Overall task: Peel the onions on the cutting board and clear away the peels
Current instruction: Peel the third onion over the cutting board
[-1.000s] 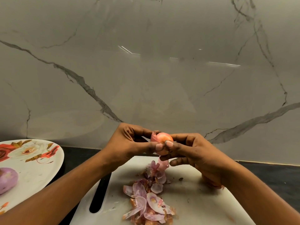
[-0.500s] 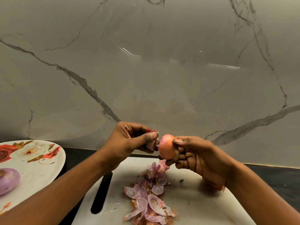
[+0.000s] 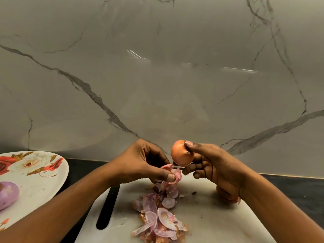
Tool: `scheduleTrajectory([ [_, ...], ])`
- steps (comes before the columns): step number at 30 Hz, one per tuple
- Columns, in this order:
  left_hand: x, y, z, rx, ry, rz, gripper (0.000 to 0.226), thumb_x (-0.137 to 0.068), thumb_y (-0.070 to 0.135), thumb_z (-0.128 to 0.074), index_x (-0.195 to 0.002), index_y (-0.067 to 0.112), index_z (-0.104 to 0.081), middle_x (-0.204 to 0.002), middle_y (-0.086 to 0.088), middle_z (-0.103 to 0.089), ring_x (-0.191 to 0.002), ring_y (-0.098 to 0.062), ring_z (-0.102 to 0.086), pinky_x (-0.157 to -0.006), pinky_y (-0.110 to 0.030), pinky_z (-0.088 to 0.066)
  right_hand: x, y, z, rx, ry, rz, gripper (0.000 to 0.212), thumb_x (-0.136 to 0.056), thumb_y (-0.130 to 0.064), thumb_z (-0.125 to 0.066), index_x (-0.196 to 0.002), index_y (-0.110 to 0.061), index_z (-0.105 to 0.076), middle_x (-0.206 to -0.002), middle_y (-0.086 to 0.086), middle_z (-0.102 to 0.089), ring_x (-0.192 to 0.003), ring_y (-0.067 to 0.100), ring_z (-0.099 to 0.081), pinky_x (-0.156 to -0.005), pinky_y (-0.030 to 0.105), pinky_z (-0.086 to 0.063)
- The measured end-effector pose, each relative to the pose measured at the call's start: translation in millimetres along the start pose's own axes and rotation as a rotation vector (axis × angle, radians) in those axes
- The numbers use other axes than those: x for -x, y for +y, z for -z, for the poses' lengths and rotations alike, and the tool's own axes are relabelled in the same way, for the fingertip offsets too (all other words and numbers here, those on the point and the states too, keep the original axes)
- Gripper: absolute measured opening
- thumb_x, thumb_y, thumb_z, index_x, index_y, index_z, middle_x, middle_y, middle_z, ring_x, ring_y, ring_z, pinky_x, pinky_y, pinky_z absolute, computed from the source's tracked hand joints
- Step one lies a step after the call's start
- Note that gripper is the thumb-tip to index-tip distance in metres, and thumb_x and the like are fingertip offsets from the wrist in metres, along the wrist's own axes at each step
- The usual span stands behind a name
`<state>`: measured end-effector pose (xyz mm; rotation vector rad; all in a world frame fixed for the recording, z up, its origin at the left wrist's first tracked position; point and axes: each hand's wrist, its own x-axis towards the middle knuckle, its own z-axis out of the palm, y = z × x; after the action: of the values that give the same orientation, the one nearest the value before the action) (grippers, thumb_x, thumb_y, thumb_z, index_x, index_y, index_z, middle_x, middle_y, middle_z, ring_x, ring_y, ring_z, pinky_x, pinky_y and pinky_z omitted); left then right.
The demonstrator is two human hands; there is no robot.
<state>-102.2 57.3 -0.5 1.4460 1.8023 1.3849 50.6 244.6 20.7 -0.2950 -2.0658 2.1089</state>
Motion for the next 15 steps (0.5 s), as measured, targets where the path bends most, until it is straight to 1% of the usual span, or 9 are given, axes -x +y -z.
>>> scheduleTrajectory([
  [2,-0.4,-1.0,-2.8,0.005,0.035,0.008,0.032,-0.073,0.022,-0.093,-0.101,0.012,-0.081,-0.093,-0.015,-0.079,-0.084,-0.040,-0.076,-0.077,-0.051,-0.065,-1.0,0.7,0.4,0.019,0.011,0.005,0.048,-0.087,-0.041,-0.069,-0.116,-0.003,-0.073,-0.095,0.017,-0.078,-0.073,0.017,-0.071,-0.062,0.021,-0.058],
  [3,-1.3,-1.8,-4.2,0.006,0.061,0.004,0.037,-0.071,0.026,-0.094,-0.104,0.014,-0.080,-0.096,-0.014,-0.079,-0.086,-0.041,-0.076,-0.078,-0.055,-0.065,-1.6,1.6,0.3,0.022,0.007,0.005,0.049,-0.087,-0.041,-0.070,-0.116,-0.002,-0.074,-0.094,0.017,-0.078,-0.073,0.016,-0.071,-0.063,0.021,-0.058],
  [4,-2.4,-2.8,-5.8,-0.006,0.088,-0.006,0.042,-0.069,0.029,-0.095,-0.107,0.017,-0.079,-0.097,-0.012,-0.079,-0.085,-0.040,-0.076,-0.078,-0.056,-0.065,-2.0,2.3,-0.2,0.023,0.000,0.002,0.050,-0.087,-0.041,-0.071,-0.116,-0.001,-0.074,-0.094,0.017,-0.077,-0.074,0.017,-0.071,-0.065,0.021,-0.060],
  [6,-3.9,-4.8,-9.2,-0.042,0.140,-0.029,0.051,-0.068,0.032,-0.095,-0.114,0.023,-0.073,-0.099,-0.007,-0.078,-0.081,-0.033,-0.077,-0.076,-0.050,-0.066,-2.4,4.1,-1.1,0.023,-0.023,-0.009,0.046,-0.086,-0.039,-0.074,-0.113,-0.001,-0.075,-0.096,0.017,-0.077,-0.076,0.019,-0.073,-0.069,0.023,-0.062],
  [8,-3.5,-5.3,-11.9,-0.048,0.172,-0.053,0.054,-0.069,0.030,-0.093,-0.118,0.027,-0.070,-0.100,-0.003,-0.078,-0.081,-0.030,-0.078,-0.073,-0.044,-0.067,-1.7,5.0,-2.2,0.021,-0.049,-0.023,0.040,-0.087,-0.035,-0.074,-0.110,-0.002,-0.075,-0.098,0.019,-0.078,-0.079,0.021,-0.075,-0.072,0.025,-0.064],
  [10,-2.2,-5.9,-12.7,-0.029,0.181,-0.083,0.052,-0.071,0.028,-0.091,-0.119,0.025,-0.071,-0.101,-0.002,-0.079,-0.084,-0.029,-0.079,-0.072,-0.047,-0.067,-1.6,5.4,-3.4,0.035,-0.068,-0.039,0.041,-0.088,-0.032,-0.074,-0.112,0.001,-0.074,-0.102,0.023,-0.078,-0.083,0.025,-0.077,-0.073,0.026,-0.064],
  [12,-1.3,-6.4,-12.8,-0.005,0.183,-0.106,0.048,-0.073,0.024,-0.089,-0.119,0.019,-0.075,-0.101,-0.006,-0.080,-0.085,-0.030,-0.080,-0.073,-0.050,-0.067,-1.0,5.6,-4.4,0.058,-0.071,-0.042,0.043,-0.088,-0.031,-0.074,-0.114,0.003,-0.075,-0.104,0.025,-0.078,-0.085,0.027,-0.078,-0.073,0.026,-0.064],
  [15,-1.4,-6.3,-13.4,0.049,0.165,-0.128,0.046,-0.078,0.018,-0.086,-0.122,0.016,-0.076,-0.104,-0.009,-0.081,-0.088,-0.033,-0.079,-0.075,-0.048,-0.067,0.5,4.2,-4.7,0.077,-0.053,-0.010,0.040,-0.089,-0.029,-0.073,-0.112,0.004,-0.077,-0.104,0.026,-0.078,-0.087,0.031,-0.080,-0.072,0.026,-0.064],
])
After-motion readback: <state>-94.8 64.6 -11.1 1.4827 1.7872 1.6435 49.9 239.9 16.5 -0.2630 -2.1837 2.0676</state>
